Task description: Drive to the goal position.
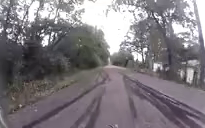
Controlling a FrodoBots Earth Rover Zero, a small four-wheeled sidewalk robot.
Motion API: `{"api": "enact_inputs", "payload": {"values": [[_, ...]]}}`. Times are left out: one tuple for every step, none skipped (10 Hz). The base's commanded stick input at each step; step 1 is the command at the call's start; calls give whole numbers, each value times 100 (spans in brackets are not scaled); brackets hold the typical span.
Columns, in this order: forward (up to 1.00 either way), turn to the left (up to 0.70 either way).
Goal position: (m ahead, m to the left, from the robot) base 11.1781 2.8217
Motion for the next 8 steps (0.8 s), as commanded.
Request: {"api": "enact_inputs", "payload": {"values": [[70, 0], [70, 0], [70, 0], [70, 0], [70, 0], [70, 0], [70, 0], [70, 0]]}}
